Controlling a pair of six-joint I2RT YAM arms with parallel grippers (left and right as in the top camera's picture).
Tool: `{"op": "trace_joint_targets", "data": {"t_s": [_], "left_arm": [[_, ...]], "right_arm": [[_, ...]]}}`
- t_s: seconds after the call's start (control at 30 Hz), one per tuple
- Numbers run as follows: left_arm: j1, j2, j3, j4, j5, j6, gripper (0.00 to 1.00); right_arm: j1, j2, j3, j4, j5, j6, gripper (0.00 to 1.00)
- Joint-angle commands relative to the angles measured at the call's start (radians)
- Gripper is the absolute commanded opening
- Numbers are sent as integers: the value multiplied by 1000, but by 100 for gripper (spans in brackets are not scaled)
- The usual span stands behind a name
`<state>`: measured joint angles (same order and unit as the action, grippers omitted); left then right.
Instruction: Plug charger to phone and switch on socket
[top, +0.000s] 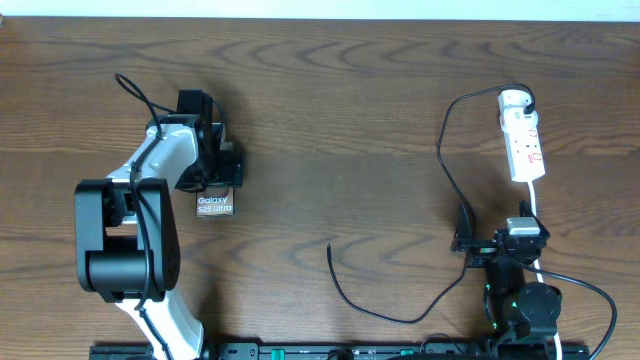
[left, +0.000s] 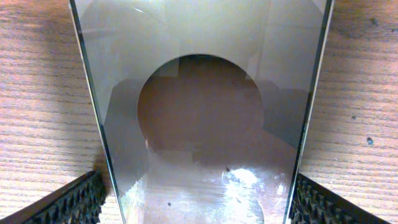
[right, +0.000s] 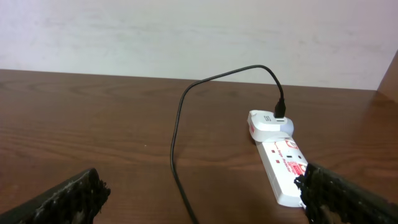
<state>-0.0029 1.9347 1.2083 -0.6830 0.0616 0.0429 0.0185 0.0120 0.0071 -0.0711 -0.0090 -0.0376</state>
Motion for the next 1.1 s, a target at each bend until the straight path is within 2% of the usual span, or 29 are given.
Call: {"op": "trace_joint_targets", "data": {"t_s": [0.0,0.7,0.77,0.87,1.07], "left_arm": [[2,12,-16,-7,21,13,91],[2,12,-16,-6,21,13,90],[2,12,-16,-6,21,13,88],[1,12,-16,-6,21,13,78],[2,12,-16,-6,21,13,78]], "right_arm": [[-6,-5,-2,-4,-9,-12,99],[-6,-5,-2,-4,-9,-12,99],[-6,-5,-2,-4,-9,-12,99],[-6,-5,-2,-4,-9,-12,99],[-6,-5,-2,-4,-9,-12,99]]}}
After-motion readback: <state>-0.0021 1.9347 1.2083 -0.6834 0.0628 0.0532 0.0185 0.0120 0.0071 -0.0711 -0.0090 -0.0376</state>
